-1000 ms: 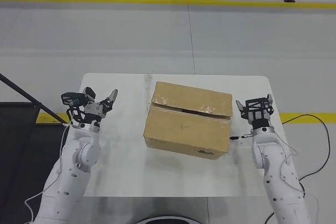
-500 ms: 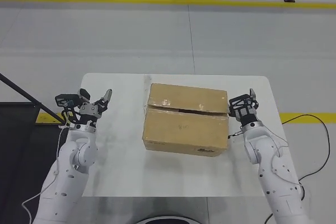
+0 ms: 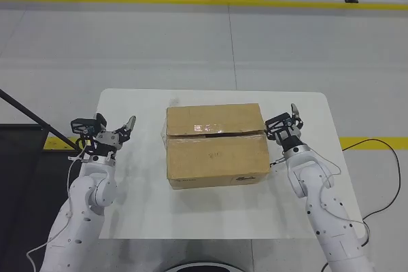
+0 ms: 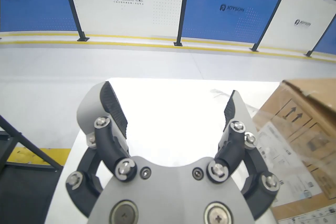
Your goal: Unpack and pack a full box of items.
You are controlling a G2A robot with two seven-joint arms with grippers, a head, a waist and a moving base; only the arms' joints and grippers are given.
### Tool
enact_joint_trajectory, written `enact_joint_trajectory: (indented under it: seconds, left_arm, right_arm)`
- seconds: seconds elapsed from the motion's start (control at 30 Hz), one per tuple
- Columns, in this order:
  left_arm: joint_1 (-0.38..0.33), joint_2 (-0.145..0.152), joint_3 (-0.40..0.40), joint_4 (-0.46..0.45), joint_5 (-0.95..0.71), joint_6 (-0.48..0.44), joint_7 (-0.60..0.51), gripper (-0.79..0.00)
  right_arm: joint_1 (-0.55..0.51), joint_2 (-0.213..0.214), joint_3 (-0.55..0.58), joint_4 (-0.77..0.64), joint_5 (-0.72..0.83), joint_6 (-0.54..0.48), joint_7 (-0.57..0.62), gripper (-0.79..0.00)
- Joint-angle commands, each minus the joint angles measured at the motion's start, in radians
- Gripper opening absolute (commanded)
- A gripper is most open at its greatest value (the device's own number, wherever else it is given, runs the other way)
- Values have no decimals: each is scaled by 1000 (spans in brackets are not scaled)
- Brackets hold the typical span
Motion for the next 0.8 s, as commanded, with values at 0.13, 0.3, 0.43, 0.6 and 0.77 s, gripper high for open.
enact_joint_trajectory:
  seconds: [0.13, 0.3, 0.43, 0.6, 0.77]
  left_arm:
    - [1, 0, 44, 15, 188, 68, -58, 0]
    - [-39, -4, 99, 38, 298, 72, -58, 0]
    - [-39, -4, 99, 38, 298, 72, -58, 0]
    - [-37, -4, 106, 39, 319, 64, -61, 0]
    - [-68, -9, 175, 78, 491, 115, -34, 0]
  right_arm:
    - [-68, 11, 85, -61, 22, 27, -40, 0]
    - [-144, 22, 165, -126, 45, 32, -81, 0]
    - [-203, 29, 217, -176, 46, 32, -105, 0]
    - [-203, 29, 217, -176, 46, 32, -105, 0]
    - [-203, 29, 217, -176, 46, 32, -105, 0]
